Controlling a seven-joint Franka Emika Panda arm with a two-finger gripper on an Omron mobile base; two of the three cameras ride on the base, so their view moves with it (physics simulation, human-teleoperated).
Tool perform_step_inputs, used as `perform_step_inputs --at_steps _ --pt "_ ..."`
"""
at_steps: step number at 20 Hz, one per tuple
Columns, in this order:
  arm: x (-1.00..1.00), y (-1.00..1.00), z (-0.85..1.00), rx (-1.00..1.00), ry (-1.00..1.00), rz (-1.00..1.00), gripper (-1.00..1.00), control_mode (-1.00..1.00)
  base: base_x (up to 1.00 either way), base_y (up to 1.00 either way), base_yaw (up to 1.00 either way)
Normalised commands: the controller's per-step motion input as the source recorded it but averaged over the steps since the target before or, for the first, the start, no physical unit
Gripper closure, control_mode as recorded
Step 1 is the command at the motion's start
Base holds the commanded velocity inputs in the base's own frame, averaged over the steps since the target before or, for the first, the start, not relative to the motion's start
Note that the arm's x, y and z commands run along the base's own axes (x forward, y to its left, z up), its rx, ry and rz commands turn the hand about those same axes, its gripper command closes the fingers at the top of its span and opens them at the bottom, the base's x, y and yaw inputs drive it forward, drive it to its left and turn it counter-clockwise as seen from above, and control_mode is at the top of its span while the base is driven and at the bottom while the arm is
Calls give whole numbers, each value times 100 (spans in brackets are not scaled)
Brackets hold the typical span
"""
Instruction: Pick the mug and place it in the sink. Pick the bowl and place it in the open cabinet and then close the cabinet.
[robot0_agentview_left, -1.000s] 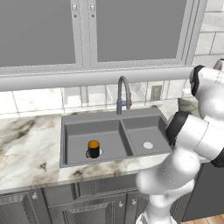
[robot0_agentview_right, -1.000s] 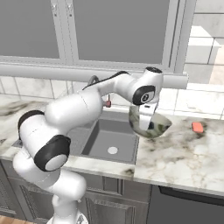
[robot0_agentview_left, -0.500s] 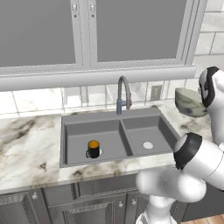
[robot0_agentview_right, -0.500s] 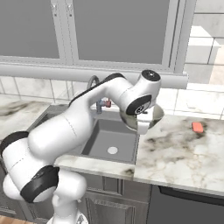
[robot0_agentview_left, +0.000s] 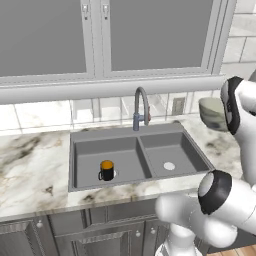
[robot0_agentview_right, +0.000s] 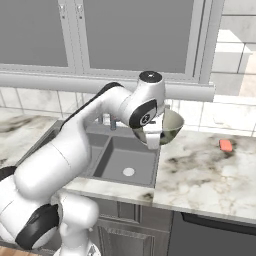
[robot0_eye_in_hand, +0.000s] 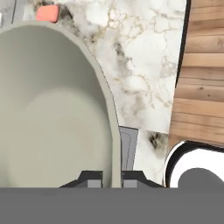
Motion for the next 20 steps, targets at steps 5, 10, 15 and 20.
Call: perform_step_inputs --at_steps 5,10,15,20 --pt "-17 50 22 -11 1 -16 100 -100 0 0 0" --pt "-10 42 0 -3 0 -14 100 -100 0 0 0" --pt "-15 8 2 3 4 -4 100 -100 0 0 0" --pt "-16 -2 0 6 4 0 100 -100 0 0 0"
